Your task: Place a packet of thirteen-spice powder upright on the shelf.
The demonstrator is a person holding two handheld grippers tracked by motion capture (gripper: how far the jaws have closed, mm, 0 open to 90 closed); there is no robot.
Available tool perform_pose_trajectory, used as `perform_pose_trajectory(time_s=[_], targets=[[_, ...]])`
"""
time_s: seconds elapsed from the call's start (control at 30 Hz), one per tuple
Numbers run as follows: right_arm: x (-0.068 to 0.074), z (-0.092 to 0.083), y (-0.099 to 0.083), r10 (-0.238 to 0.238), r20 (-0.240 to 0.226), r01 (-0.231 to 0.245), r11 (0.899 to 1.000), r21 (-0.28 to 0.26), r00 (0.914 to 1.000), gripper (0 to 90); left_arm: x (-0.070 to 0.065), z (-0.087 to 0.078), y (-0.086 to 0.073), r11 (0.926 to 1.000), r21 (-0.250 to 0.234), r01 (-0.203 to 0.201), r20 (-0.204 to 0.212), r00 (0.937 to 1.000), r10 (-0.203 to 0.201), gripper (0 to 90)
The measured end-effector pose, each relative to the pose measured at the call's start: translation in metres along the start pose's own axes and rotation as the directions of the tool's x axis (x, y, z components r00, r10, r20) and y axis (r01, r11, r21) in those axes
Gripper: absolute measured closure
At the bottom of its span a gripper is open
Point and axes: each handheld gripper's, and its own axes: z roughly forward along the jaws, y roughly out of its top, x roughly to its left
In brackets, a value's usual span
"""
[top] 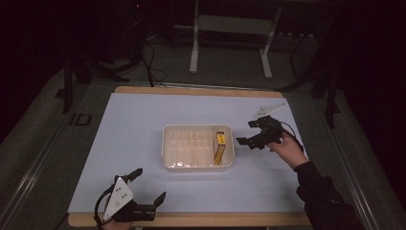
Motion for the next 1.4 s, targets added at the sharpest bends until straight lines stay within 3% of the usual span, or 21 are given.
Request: perform_pose_trajectory(time_s=[0.27, 0.47, 0.6, 0.67, 0.8, 0.83, 0.93, 0.97, 1.03, 1.13, 1.4], targets=[[0.008, 0.0, -0.026, 0.026, 0.03, -0.025, 1.0, -0.018, 0.9992, 12.4, 0.0, 0.0, 0.0, 1.0, 0.001, 0.0, -0.001, 1.0, 0.0, 0.0], [0.014, -0.004, -0.044, 0.053, 0.062, -0.049, 0.997, -0.064, 0.9966, 12.4, 0.0, 0.0, 0.0, 1.0, 0.002, -0.002, 0.002, 1.0, 0.002, 0.0], [0.02, -0.002, -0.057, 0.03, 0.094, -0.023, 0.998, -0.066, 0.9951, 12.3, 0.0, 0.0, 0.0, 1.0, 0.001, -0.002, 0.003, 1.0, 0.002, 0.0], [0.022, -0.002, -0.064, 0.037, 0.081, -0.031, 0.997, -0.07, 0.9961, 12.3, 0.0, 0.0, 0.0, 1.0, 0.001, -0.002, 0.003, 1.0, 0.002, 0.0], [0.024, -0.002, -0.073, 0.047, 0.104, -0.038, 0.995, -0.088, 0.9935, 12.3, 0.0, 0.0, 0.0, 1.0, 0.003, -0.002, 0.004, 1.0, 0.002, 0.0], [0.025, -0.003, -0.079, 0.078, 0.125, -0.064, 0.992, -0.113, 0.9891, 12.3, 0.0, 0.0, 0.0, 1.0, 0.002, -0.002, 0.005, 1.0, 0.002, 0.0], [0.025, -0.005, -0.084, 0.099, 0.149, -0.079, 0.987, -0.137, 0.9839, 12.3, 0.0, 0.001, 0.0, 1.0, 0.004, -0.003, 0.006, 1.0, 0.003, 0.0], [0.026, -0.007, -0.089, 0.13, 0.169, -0.102, 0.982, -0.162, 0.977, 12.3, 0.0, 0.001, 0.0, 1.0, 0.006, -0.004, 0.006, 1.0, 0.004, 0.0], [0.026, -0.007, -0.091, 0.139, 0.175, -0.109, 0.98, -0.167, 0.9747, 12.4, 0.0, 0.001, 0.0, 1.0, 0.007, -0.004, 0.007, 1.0, 0.004, 0.0], [0.03, -0.01, -0.098, 0.176, 0.213, -0.137, 0.973, -0.185, 0.9611, 12.4, 0.0, 0.002, 0.0, 0.9999, 0.013, -0.003, 0.008, 1.0, 0.003, 0.0], [0.035, -0.015, -0.113, 0.209, 0.234, -0.159, 0.964, -0.214, 0.9495, 12.4, 0.001, 0.002, -0.001, 0.9991, 0.039, 0.018, -0.008, 0.9998, -0.018, 0.0]])
